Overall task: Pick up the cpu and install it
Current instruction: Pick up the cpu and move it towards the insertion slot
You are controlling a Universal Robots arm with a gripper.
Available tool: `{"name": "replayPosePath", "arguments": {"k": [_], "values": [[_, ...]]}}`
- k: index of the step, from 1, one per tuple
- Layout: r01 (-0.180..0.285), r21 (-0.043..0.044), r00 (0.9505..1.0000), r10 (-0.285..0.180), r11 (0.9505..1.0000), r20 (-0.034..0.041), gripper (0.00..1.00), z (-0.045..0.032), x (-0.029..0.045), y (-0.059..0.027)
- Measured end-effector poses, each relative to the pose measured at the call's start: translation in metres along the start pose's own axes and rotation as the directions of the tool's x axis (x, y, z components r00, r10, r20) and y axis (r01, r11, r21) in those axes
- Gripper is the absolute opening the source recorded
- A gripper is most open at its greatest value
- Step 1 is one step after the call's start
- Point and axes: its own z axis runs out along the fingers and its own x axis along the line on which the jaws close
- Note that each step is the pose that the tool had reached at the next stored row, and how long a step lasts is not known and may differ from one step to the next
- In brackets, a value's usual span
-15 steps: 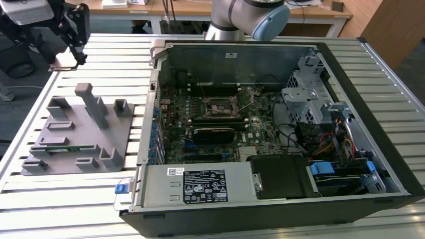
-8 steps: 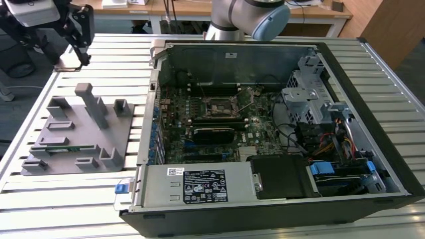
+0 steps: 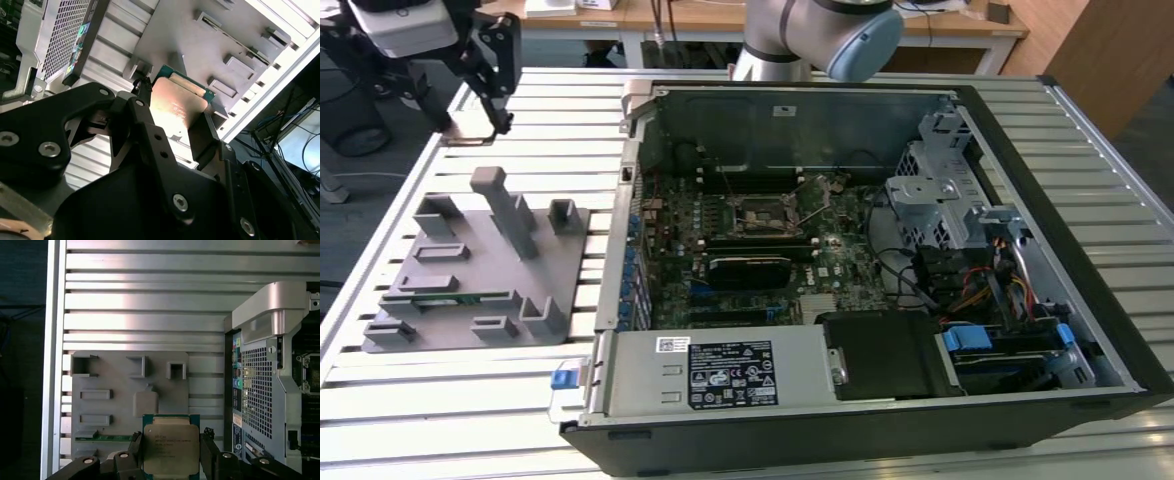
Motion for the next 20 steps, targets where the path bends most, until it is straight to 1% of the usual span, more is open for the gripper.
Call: {"name": "replayPosePath", "arguments": {"k": [4, 10, 13, 20], "values": [[0.0, 0.0, 1.0, 0.0, 1.0, 0.0, 0.54, 0.0014, -0.008, -0.0001], [0.0, 0.0, 1.0, 0.0, 1.0, 0.0, 0.54, 0.0041, -0.0224, -0.0001], [0.0, 0.0, 1.0, 0.0, 1.0, 0.0, 0.54, 0.0053, -0.032, -0.0002], [0.0, 0.0, 1.0, 0.0, 1.0, 0.0, 0.54, 0.0075, -0.0572, -0.0003]]}}
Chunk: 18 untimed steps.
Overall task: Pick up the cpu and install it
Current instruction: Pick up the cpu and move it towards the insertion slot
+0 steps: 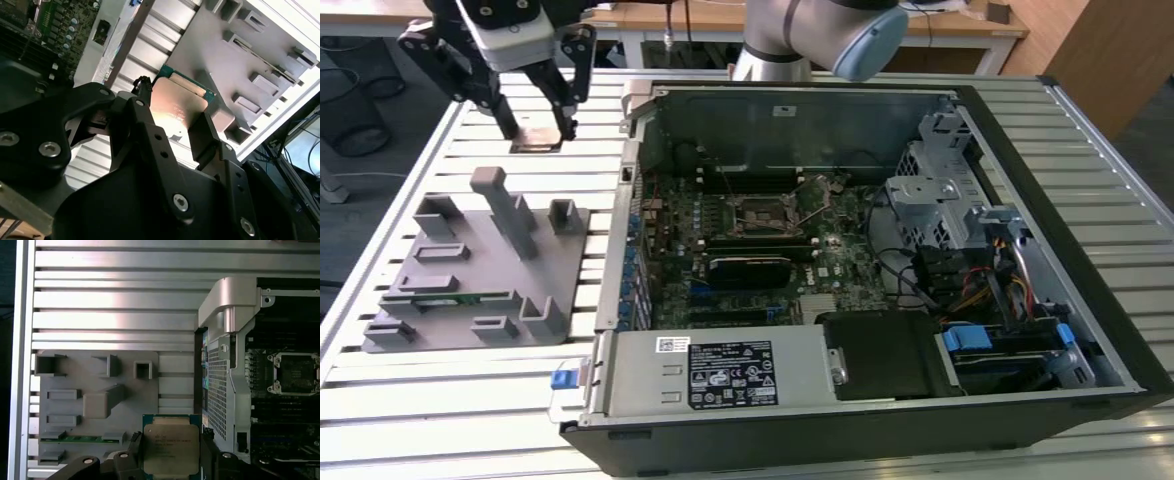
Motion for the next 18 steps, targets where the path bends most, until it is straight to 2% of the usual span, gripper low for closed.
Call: {"name": "replayPosePath", "arguments": {"k": [10, 18], "values": [[0.0, -0.0001, 1.0, 0.0, 1.0, 0.0001, 0.54, 0.003, -0.0323, -0.0001], [0.0, 0.0, 1.0, 0.0, 1.0, 0.0, 0.54, 0.0043, -0.0662, -0.0001]]}}
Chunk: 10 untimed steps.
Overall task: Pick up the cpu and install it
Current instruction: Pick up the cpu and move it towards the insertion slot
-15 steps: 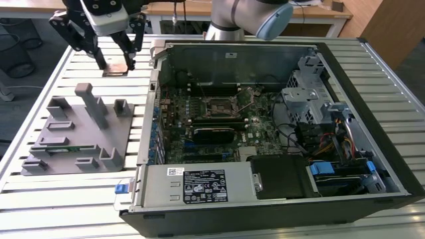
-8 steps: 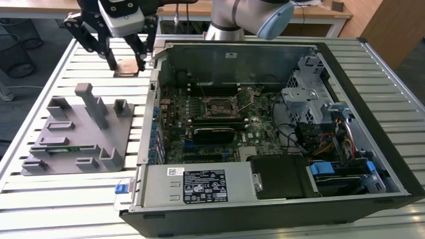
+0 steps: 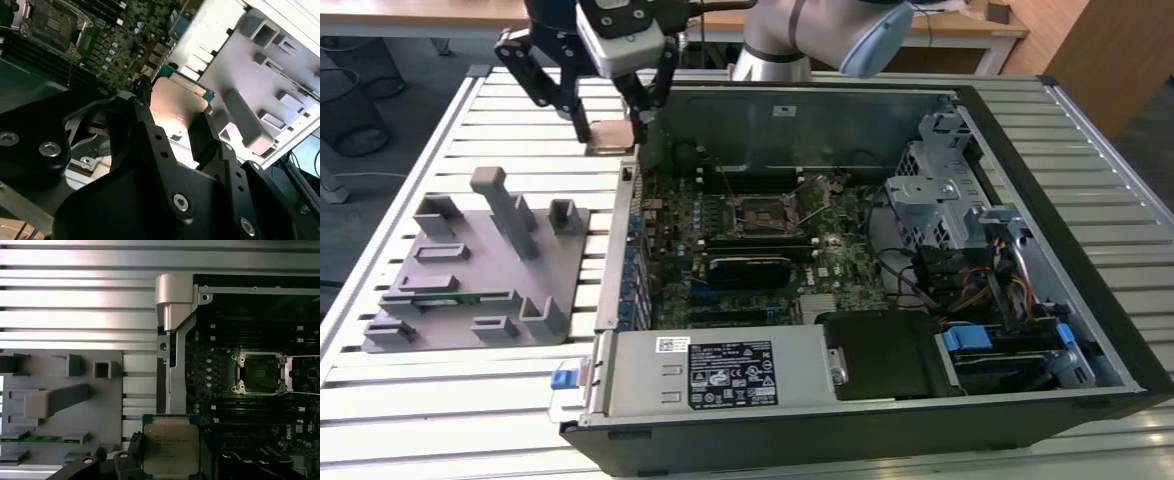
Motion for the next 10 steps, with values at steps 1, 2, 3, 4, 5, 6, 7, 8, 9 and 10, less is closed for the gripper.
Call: {"name": "replayPosePath", "arguments": {"k": [1, 2, 3, 4, 5, 6, 7, 8, 9, 10], "values": [[0.0, 0.0, 1.0, 0.0, 1.0, -0.0001, 0.54, 0.0001, -0.0049, 0.0], [0.0, 0.0, 1.0, 0.0, 1.0, -0.0003, 0.54, 0.0003, -0.0094, 0.0], [0.0, 0.0, 1.0, 0.0, 1.0, -0.0005, 0.54, 0.0004, -0.0139, 0.0], [0.0, 0.0, 1.0, 0.0, 1.0, -0.0009, 0.54, 0.0006, -0.0184, 0.0], [0.0, 0.0, 1.0, 0.0, 1.0, -0.0014, 0.54, 0.0007, -0.0229, 0.0], [0.0, 0.0, 1.0, 0.0, 1.0, -0.0019, 0.54, 0.0009, -0.0274, 0.0], [0.0, 0.0, 1.0, 0.0, 1.0, -0.0025, 0.54, 0.001, -0.0321, 0.0], [0.0, 0.0, 1.0, 0.0, 1.0, -0.0029, 0.54, 0.0012, -0.0366, 0.0], [0.0, 0.0, 1.0, 0.0, 1.0, -0.0032, 0.54, 0.0013, -0.041, 0.0002], [0.0, 0.0, 1.0, 0.0, 1.0, -0.0037, 0.54, 0.0015, -0.0459, 0.0005]]}}
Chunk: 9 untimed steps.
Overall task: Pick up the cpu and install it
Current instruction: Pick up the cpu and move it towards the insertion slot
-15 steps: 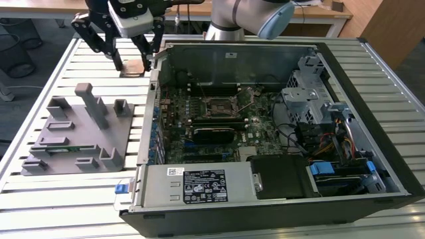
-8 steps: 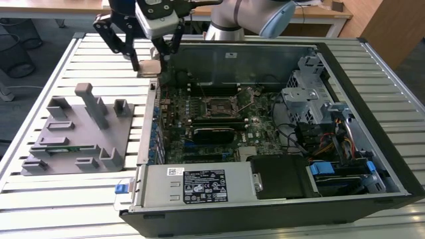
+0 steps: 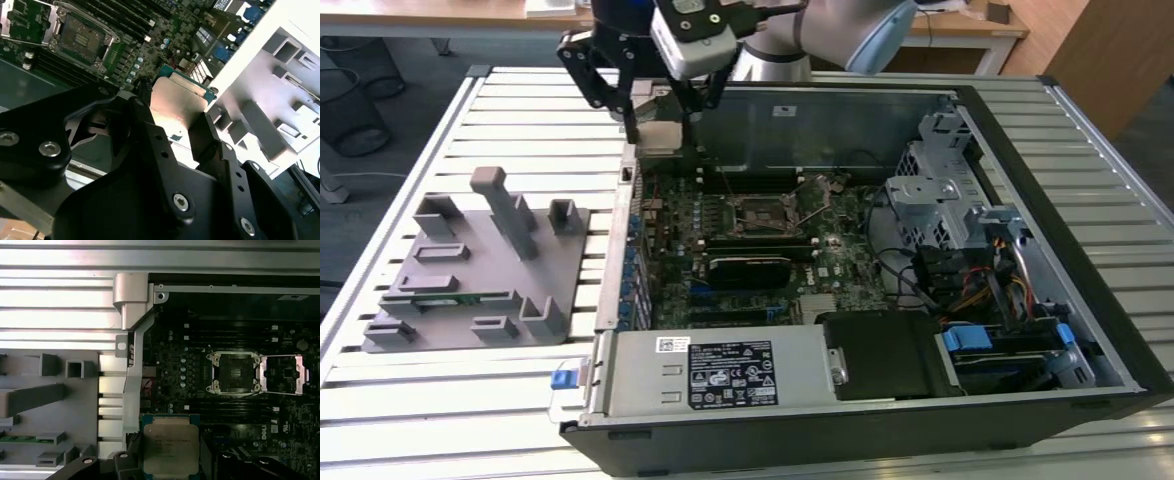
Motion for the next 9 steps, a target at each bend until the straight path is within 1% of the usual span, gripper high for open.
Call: {"name": "replayPosePath", "arguments": {"k": [3, 7, 9], "values": [[0.0, -0.0001, 1.0, 0.0, 1.0, -0.0007, 0.54, 0.0006, -0.0132, 0.0013], [0.0, 0.0, 1.0, 0.0, 1.0, -0.0011, 0.54, 0.0018, -0.0274, 0.0064], [0.0, -0.0001, 1.0, 0.0, 1.0, -0.0014, 0.54, 0.0025, -0.0359, 0.0084]]}}
